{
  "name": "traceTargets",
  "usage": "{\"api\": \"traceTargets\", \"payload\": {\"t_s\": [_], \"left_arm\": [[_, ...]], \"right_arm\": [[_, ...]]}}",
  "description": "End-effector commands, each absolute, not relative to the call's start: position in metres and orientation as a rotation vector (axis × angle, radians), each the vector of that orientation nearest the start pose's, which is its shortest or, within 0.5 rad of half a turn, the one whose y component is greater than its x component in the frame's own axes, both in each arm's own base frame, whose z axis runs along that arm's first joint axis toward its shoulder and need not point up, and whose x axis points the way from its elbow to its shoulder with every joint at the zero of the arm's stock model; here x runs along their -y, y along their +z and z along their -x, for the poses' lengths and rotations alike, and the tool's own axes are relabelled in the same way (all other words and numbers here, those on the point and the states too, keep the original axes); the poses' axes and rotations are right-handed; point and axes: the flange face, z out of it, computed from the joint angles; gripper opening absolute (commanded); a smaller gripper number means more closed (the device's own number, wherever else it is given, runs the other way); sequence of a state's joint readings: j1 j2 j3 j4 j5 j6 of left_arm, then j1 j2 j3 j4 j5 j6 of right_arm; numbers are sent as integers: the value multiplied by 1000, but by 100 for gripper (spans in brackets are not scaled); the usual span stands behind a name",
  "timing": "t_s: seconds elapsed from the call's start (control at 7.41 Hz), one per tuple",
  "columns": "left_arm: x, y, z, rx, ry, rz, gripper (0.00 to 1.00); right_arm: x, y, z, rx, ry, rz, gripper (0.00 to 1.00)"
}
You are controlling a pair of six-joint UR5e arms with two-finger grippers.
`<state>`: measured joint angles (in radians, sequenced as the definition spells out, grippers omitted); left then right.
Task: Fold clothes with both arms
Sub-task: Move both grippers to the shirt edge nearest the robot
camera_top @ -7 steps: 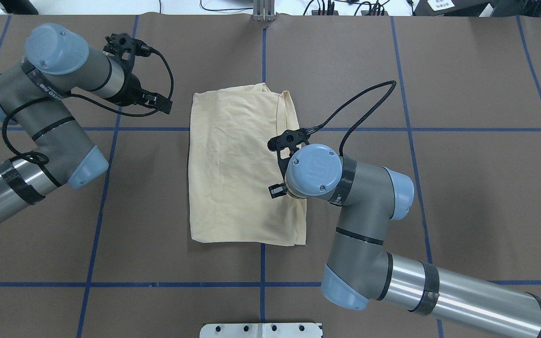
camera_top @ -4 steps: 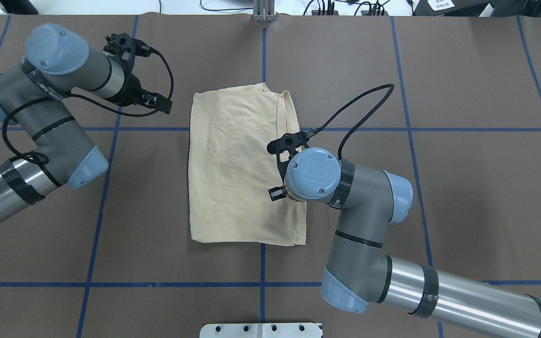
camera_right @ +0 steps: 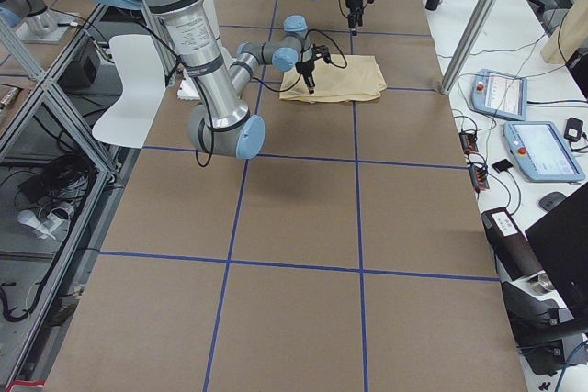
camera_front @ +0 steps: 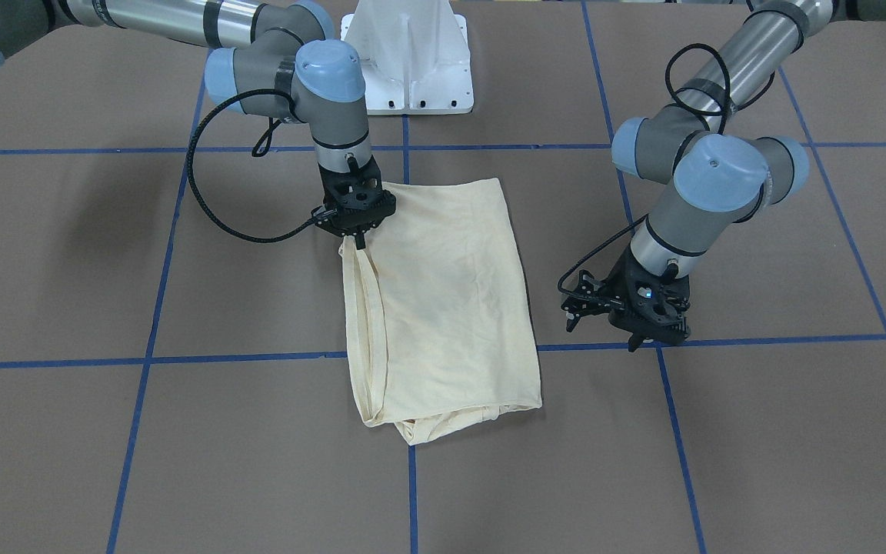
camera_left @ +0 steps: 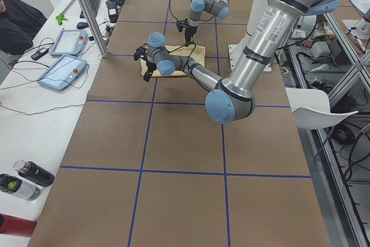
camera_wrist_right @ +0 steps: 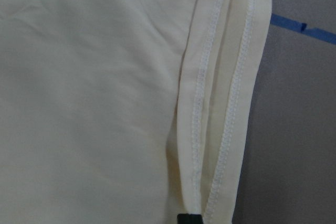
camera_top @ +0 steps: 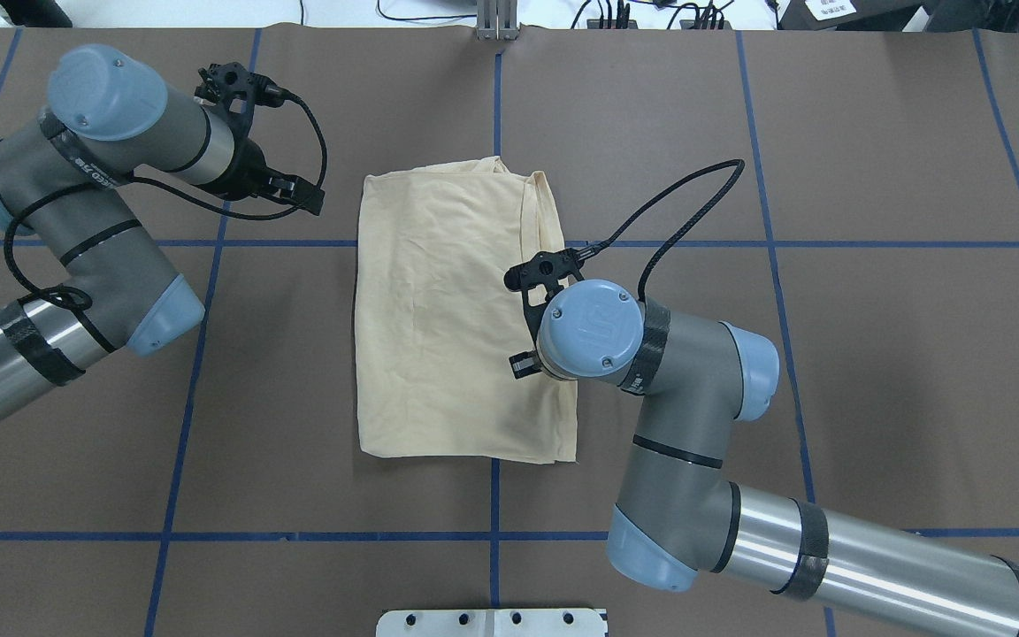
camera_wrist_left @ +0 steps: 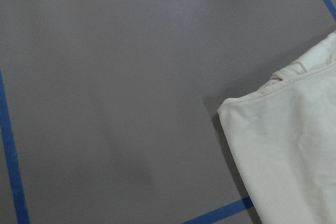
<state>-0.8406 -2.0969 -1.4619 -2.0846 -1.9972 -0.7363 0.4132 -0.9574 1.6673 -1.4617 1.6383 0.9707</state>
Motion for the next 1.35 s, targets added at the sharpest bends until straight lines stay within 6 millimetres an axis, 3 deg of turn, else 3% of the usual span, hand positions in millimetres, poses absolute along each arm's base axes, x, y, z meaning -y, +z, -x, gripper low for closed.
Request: {"api": "traceTargets", "payload": {"t_s": [0.0,0.14,0.41,0.54,0.81,0.95,1.22], "left_arm": [[586,345,-401,-907,193,-417,100],[586,345,-401,-907,193,-417,100],[586,344,-401,-908,193,-418,100],[586,344,-401,-909,193,-419,100],[575,332,-398,-939,150,-404,100],[540,321,-413,-985,128,-369,100],[437,290,-423,-1120,53,-250,100]], "right_arm": [[379,276,541,745,-182,-337,0],[375,293,532,737,-141,-313,0],[372,297,532,737,-129,-303,99],[371,290,536,755,-90,-283,100],[386,274,524,809,63,-254,100],[387,269,518,872,122,-250,100],[377,273,500,915,144,-221,100]]}}
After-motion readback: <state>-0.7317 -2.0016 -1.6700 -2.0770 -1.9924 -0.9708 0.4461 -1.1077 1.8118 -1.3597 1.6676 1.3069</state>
